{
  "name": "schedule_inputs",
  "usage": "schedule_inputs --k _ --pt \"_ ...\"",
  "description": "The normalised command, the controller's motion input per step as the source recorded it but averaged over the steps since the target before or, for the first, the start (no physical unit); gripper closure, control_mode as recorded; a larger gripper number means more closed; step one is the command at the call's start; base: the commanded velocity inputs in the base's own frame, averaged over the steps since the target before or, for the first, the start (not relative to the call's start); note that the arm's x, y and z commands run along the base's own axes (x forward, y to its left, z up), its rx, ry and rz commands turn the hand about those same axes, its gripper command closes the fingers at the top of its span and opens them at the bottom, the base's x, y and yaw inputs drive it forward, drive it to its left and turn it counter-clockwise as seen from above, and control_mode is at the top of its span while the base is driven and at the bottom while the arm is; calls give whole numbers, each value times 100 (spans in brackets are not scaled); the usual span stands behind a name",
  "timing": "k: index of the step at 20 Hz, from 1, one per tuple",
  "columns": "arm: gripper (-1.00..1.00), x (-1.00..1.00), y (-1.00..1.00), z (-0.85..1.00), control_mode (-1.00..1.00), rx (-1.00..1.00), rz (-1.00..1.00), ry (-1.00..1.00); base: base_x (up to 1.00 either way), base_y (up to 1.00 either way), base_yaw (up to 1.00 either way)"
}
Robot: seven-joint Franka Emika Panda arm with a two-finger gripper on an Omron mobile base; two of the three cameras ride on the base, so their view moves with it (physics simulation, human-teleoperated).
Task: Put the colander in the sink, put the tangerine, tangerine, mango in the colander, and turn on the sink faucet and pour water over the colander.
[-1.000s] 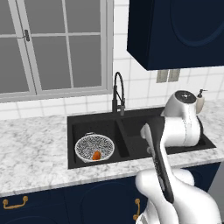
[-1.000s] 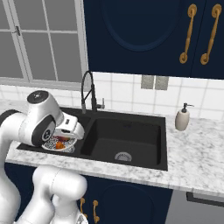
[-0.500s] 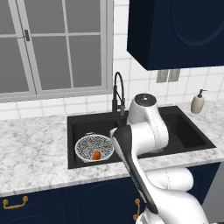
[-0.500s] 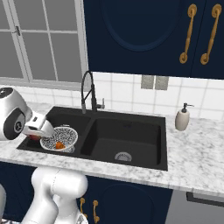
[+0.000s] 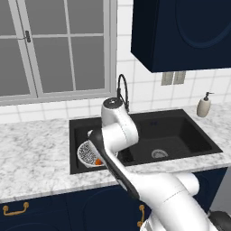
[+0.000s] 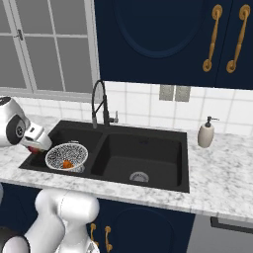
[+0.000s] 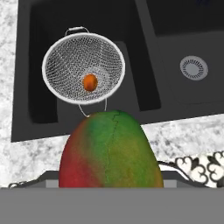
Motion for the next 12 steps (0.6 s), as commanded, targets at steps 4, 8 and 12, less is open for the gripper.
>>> schedule_inputs --k 4,8,12 --pt "100 84 19 -62 -100 -3 -10 11 0 0 0" --pt "100 76 9 -65 -100 -2 -10 13 0 0 0" --pt "100 63 18 -53 -100 0 -8 13 0 0 0"
